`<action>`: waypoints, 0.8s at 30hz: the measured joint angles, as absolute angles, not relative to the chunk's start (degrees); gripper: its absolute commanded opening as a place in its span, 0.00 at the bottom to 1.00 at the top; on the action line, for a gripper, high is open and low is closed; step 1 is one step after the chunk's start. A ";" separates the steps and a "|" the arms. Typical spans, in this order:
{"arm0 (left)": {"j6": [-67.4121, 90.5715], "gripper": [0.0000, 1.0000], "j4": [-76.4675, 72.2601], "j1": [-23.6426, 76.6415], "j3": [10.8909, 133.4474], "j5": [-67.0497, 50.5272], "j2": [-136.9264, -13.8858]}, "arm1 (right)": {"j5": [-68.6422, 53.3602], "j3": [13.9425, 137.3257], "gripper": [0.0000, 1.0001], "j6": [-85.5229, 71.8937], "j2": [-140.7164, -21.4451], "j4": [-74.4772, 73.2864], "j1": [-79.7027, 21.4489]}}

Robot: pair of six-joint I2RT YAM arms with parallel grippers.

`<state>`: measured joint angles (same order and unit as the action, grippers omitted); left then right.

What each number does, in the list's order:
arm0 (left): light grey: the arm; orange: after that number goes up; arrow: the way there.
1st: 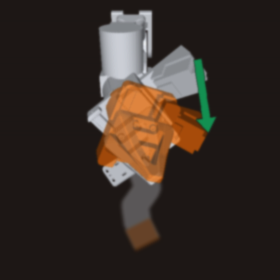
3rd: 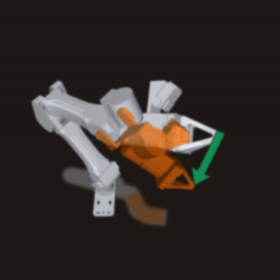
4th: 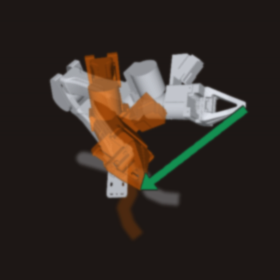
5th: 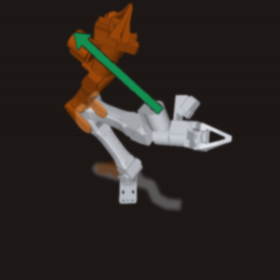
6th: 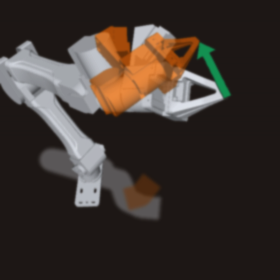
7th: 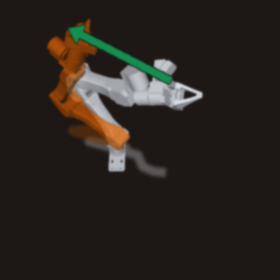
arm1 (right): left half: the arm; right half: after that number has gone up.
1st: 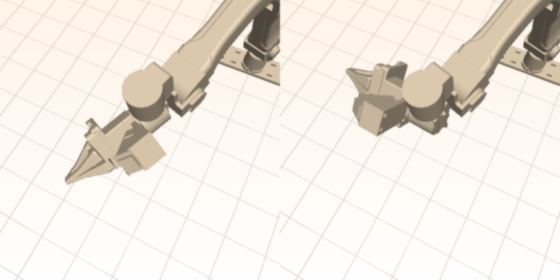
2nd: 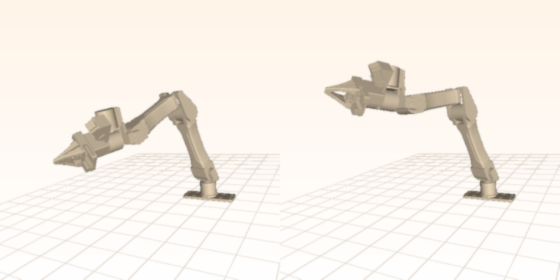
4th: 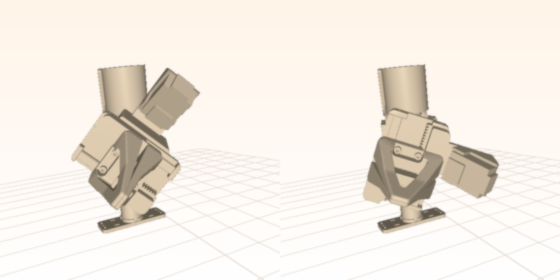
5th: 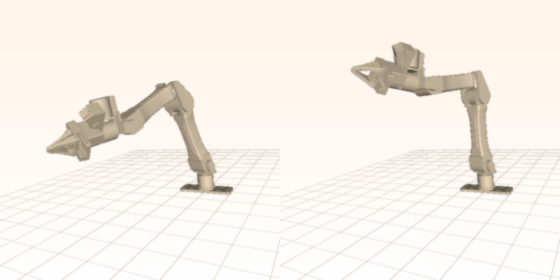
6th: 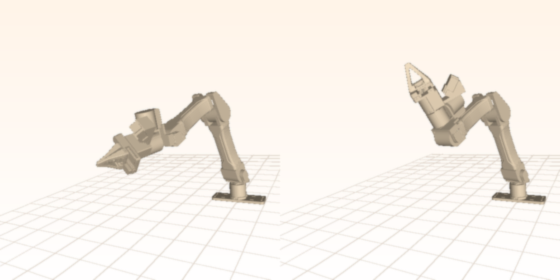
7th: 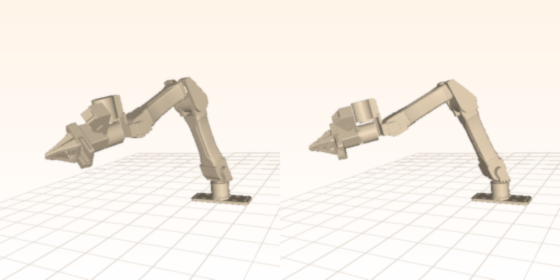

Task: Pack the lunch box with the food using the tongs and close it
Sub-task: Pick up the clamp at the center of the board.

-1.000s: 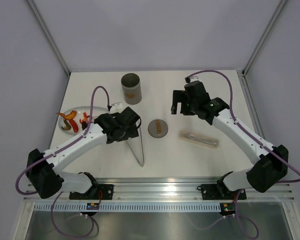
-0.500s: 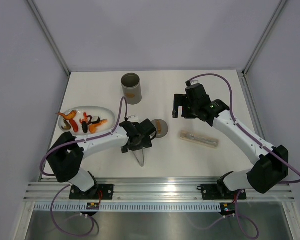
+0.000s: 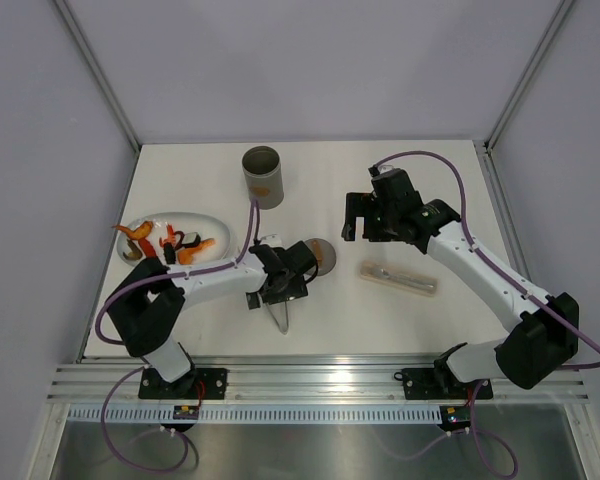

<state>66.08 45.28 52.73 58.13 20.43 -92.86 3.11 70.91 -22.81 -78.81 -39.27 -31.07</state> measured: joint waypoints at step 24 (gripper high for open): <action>66.59 0.87 39.22 52.82 56.82 24.16 -97.34 | 2.02 66.17 0.99 -23.44 -74.67 -41.21 -31.05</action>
